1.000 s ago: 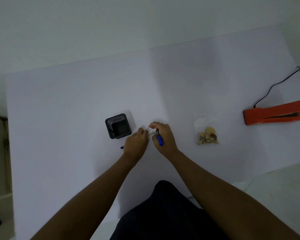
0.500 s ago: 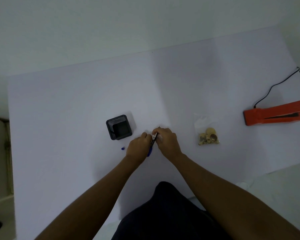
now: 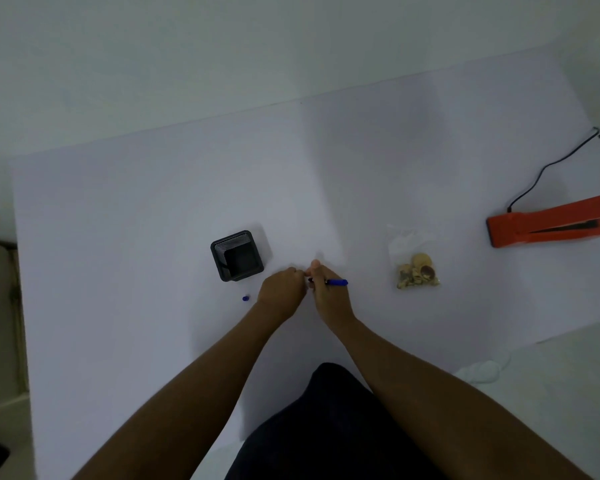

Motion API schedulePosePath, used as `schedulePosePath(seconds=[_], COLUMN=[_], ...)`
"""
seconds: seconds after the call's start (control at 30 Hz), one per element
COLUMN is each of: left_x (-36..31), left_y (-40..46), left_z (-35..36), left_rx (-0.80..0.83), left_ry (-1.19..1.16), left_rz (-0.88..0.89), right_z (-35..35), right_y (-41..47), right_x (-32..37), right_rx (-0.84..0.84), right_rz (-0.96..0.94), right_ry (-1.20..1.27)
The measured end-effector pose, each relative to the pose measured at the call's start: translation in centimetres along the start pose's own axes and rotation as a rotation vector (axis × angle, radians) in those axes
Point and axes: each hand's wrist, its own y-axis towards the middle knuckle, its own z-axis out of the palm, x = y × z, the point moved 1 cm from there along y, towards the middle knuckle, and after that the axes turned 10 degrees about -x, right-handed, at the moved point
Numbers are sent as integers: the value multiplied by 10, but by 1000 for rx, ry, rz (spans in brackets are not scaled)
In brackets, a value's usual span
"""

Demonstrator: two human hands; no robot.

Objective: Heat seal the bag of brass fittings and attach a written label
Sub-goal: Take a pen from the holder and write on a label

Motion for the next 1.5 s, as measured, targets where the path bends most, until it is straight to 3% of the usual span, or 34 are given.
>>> schedulePosePath(seconds=[0.3, 0.5, 0.73, 1.2, 1.5], left_x=[0, -3, -6, -2, -4], left_y=[-1, -2, 0, -9, -8], left_z=[-4, -7, -12, -4, 0], left_rx=[12, 19, 22, -19, -20], left_ry=[10, 29, 85, -11, -56], left_rz=[22, 15, 31, -32, -74], right_z=[1, 2, -1, 0, 2], right_y=[6, 9, 9, 9, 12], right_x=[-16, -17, -10, -13, -15], right_rx=[-5, 15, -81, 53, 46], right_rz=[-95, -86, -127, -178, -218], right_ry=[-143, -137, -50, -176, -249])
